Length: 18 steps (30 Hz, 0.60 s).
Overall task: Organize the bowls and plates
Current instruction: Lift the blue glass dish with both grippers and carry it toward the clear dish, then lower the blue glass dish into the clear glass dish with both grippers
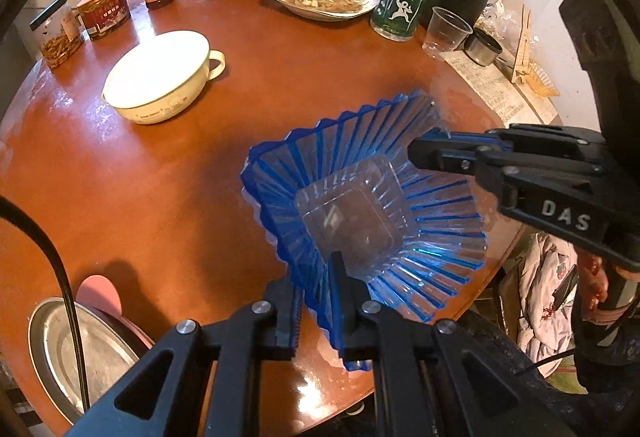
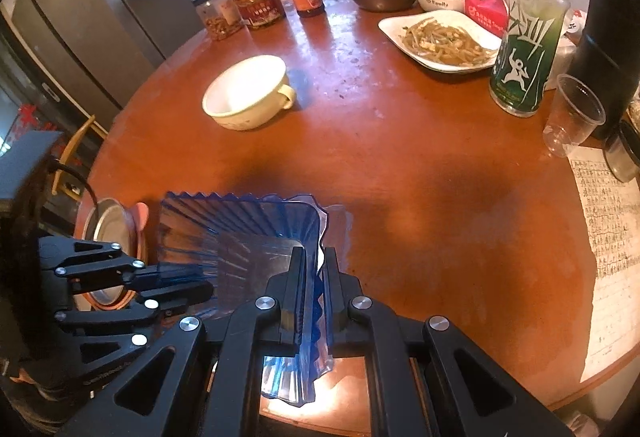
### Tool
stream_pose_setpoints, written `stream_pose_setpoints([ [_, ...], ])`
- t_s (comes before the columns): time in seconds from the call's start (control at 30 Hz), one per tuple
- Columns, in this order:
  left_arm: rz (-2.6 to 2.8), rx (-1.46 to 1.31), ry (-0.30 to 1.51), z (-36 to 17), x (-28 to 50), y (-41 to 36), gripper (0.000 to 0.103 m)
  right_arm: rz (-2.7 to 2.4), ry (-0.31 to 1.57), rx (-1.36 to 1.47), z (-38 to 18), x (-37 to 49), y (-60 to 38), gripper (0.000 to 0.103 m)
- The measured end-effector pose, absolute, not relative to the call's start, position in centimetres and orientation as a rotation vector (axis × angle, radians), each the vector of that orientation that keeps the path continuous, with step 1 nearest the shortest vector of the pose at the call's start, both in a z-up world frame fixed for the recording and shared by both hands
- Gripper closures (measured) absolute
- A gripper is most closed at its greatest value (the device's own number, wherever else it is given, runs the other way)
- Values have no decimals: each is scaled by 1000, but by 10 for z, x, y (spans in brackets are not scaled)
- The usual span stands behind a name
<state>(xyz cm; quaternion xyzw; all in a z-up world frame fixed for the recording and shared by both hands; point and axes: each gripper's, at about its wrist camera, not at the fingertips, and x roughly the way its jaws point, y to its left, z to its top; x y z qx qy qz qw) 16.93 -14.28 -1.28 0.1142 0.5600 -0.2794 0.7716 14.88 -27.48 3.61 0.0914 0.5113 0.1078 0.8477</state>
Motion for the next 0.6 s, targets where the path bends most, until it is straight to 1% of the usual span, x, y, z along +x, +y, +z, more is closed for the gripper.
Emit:
stream_pose_setpoints([
  [0.3, -569, 291, 1173, -13, 169, -151, 90, 212, 1078, 140, 29, 157, -273, 93],
  [0.6, -546, 308, 1186, -18, 170, -158, 90, 198, 1089, 95, 20, 160, -273, 91],
])
